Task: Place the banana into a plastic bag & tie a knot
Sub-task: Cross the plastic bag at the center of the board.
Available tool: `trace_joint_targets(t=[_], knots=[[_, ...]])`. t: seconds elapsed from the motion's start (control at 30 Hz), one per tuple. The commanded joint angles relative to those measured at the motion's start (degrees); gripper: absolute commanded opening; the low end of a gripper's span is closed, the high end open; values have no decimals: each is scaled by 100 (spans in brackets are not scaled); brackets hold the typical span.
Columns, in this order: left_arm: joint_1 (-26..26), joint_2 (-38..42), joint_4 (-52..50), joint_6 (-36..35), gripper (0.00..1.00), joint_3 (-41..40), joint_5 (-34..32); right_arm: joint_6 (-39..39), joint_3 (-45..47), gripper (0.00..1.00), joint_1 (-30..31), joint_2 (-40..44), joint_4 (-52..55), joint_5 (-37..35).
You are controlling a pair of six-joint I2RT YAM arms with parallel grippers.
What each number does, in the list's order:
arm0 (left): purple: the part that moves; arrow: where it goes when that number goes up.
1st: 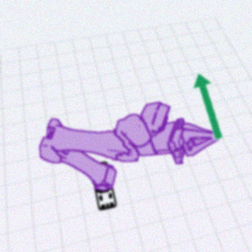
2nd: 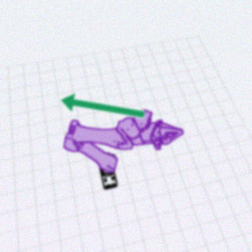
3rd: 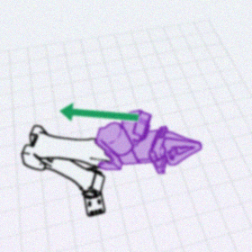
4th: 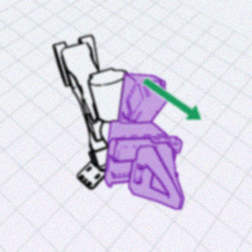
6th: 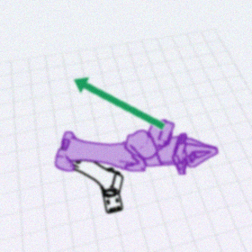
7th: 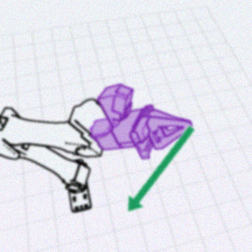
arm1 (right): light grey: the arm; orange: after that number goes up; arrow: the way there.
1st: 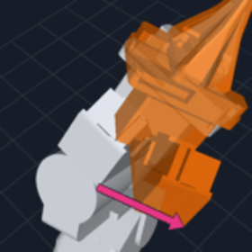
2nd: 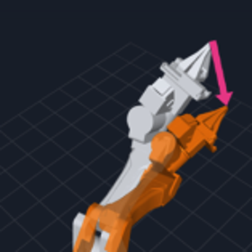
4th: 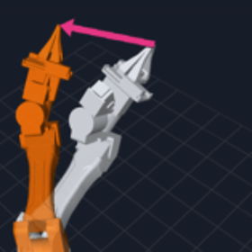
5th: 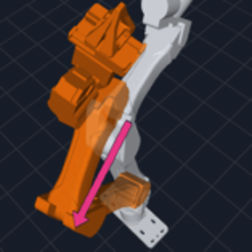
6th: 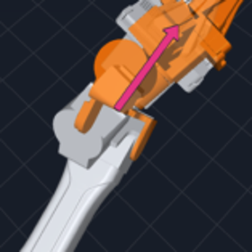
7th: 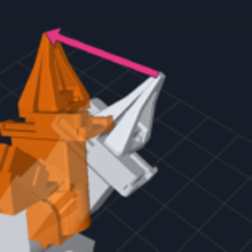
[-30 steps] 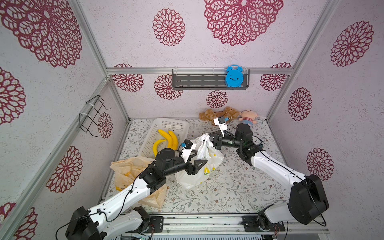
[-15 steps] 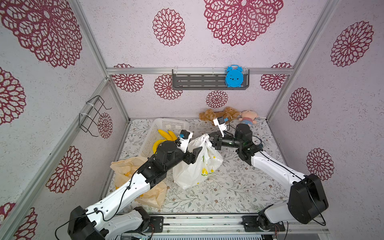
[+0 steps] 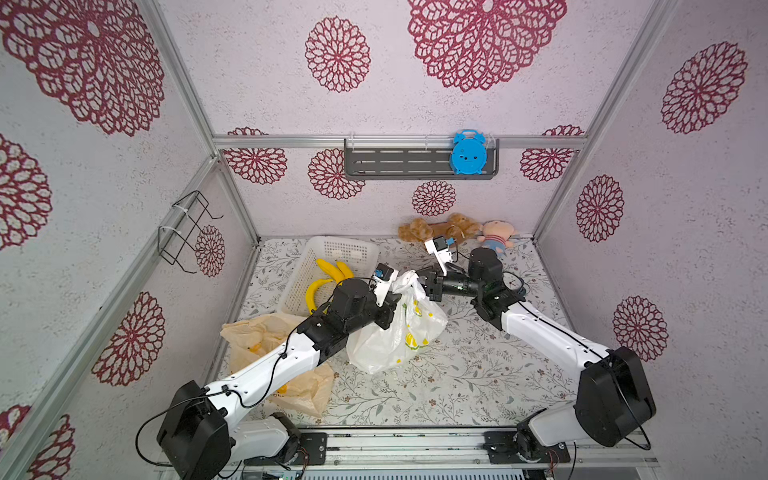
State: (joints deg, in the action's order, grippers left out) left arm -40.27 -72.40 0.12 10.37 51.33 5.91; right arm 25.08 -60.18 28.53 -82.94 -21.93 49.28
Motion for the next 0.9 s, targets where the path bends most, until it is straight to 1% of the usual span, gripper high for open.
trace_joint_targets(t=[0.0,0.2,0.33,0.47,0.53,0.67,0.7,0.77,0.87], knots=[[-75,130,445,298,0,-196,255,-11,-236,0,-21,10,-219,-310],[-315,-58,1418,769,0,-503,508,485,-164,0,-17,-69,-750,-859],[-482,-261,2166,1012,0,-652,590,853,-74,0,-13,-109,-1287,-1019],[-680,-537,2723,1080,0,-673,581,1147,-40,0,-4,-126,-1753,-892],[-700,-751,2943,1120,0,-651,539,1265,-29,0,3,-118,-1960,-754],[-692,-1068,3147,1026,0,-665,160,1318,57,0,21,-99,-2107,-406],[-689,-1122,3169,996,1,-692,52,1309,155,0,26,-71,-2164,-333],[-683,-1213,3202,948,8,-744,-99,1299,394,0,26,15,-2345,-234],[-659,-1349,3231,968,24,-800,-129,1373,661,0,21,83,-2669,-63]])
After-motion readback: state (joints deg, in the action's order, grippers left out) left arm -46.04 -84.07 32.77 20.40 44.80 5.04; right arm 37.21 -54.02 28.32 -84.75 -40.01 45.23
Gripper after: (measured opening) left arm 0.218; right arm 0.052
